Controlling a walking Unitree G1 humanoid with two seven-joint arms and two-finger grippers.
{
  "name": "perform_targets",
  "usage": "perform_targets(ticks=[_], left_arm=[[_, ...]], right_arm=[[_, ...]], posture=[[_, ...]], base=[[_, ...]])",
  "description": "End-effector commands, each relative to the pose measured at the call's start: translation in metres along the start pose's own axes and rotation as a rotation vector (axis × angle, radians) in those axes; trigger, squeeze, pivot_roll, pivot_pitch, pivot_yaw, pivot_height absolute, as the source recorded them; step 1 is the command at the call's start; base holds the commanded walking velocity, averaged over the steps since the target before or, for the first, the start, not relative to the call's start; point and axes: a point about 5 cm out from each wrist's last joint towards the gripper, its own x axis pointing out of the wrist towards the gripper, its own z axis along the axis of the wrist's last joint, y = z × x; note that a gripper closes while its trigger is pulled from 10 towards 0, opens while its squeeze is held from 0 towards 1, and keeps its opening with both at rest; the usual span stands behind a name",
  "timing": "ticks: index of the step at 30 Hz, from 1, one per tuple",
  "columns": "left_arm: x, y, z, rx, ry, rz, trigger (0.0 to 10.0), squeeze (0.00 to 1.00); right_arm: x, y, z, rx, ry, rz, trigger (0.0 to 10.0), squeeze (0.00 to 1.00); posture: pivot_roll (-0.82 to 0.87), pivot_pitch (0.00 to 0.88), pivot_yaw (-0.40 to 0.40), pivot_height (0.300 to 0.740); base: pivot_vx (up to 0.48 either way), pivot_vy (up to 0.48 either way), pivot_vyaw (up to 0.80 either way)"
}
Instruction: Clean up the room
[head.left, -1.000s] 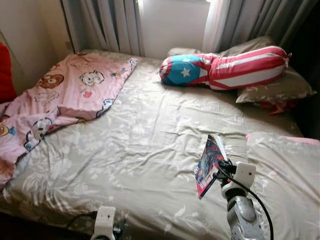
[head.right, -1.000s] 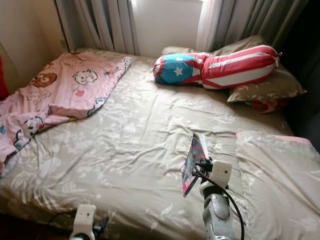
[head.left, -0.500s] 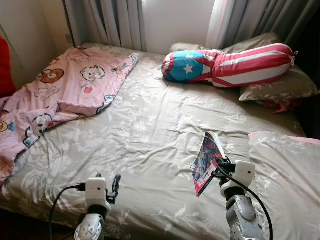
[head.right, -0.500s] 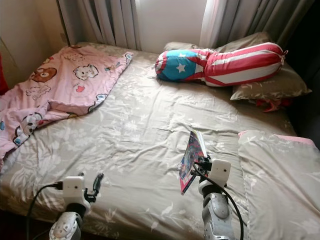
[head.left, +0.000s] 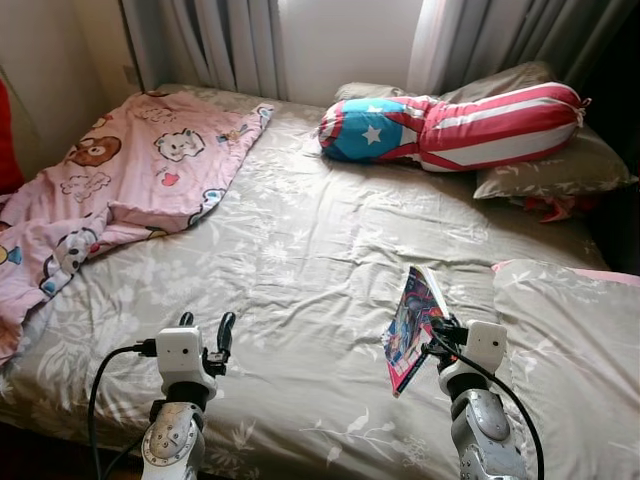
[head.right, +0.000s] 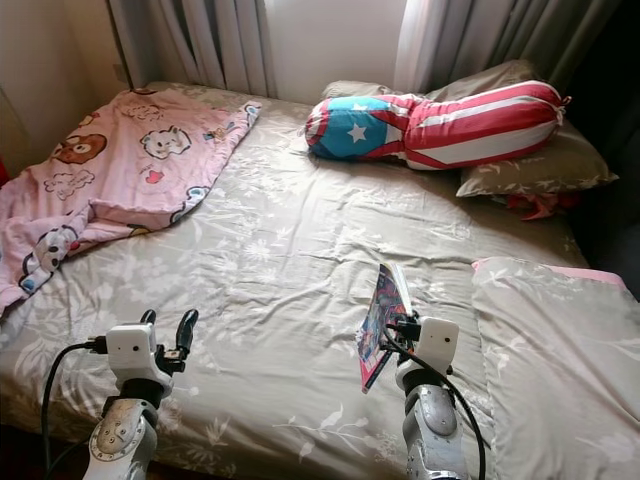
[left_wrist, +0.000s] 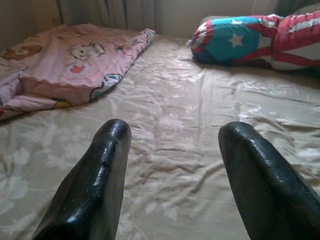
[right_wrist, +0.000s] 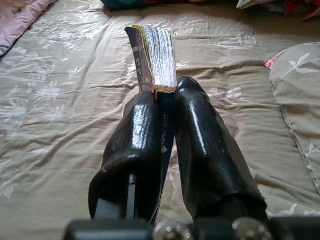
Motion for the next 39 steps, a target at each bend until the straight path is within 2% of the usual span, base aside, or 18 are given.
perform_targets(ticks=[1,22,25,33,39], left_arm=[[-0.001,-0.001,-0.001,-0.006,0.006,-0.004,10.0,0.0],[-0.001,-0.001,-0.001,-0.006,0.006,-0.004,10.0,0.0],[0.008,-0.013,0.01,-0.044,0.021,-0.088,10.0,0.0],[0.01,-0.012,0.012,-0.041,0.018,-0.092,10.0,0.0],[0.011,-0.012,0.014,-0.046,0.029,-0.096,10.0,0.0]], right_arm=[[0.002,-0.001,0.008,-0.001,-0.036,0.001,10.0,0.0],[0.002,-0.001,0.008,-0.001,-0.036,0.001,10.0,0.0],[0.001,0.001,0.007,-0.034,-0.023,0.012,10.0,0.0],[0.001,0.004,0.009,-0.047,-0.045,0.026,10.0,0.0],[-0.001,0.004,0.011,-0.032,-0.072,0.025,10.0,0.0]], posture=[[0.02,0.089,-0.104,0.713],[0.02,0.089,-0.104,0.713],[0.01,0.103,-0.107,0.708],[0.01,0.098,-0.106,0.669],[0.01,0.086,-0.104,0.669]], base=[[0.0,0.0,0.0],[0.0,0.0,0.0],[0.0,0.0,0.0],[0.0,0.0,0.0],[0.0,0.0,0.0]])
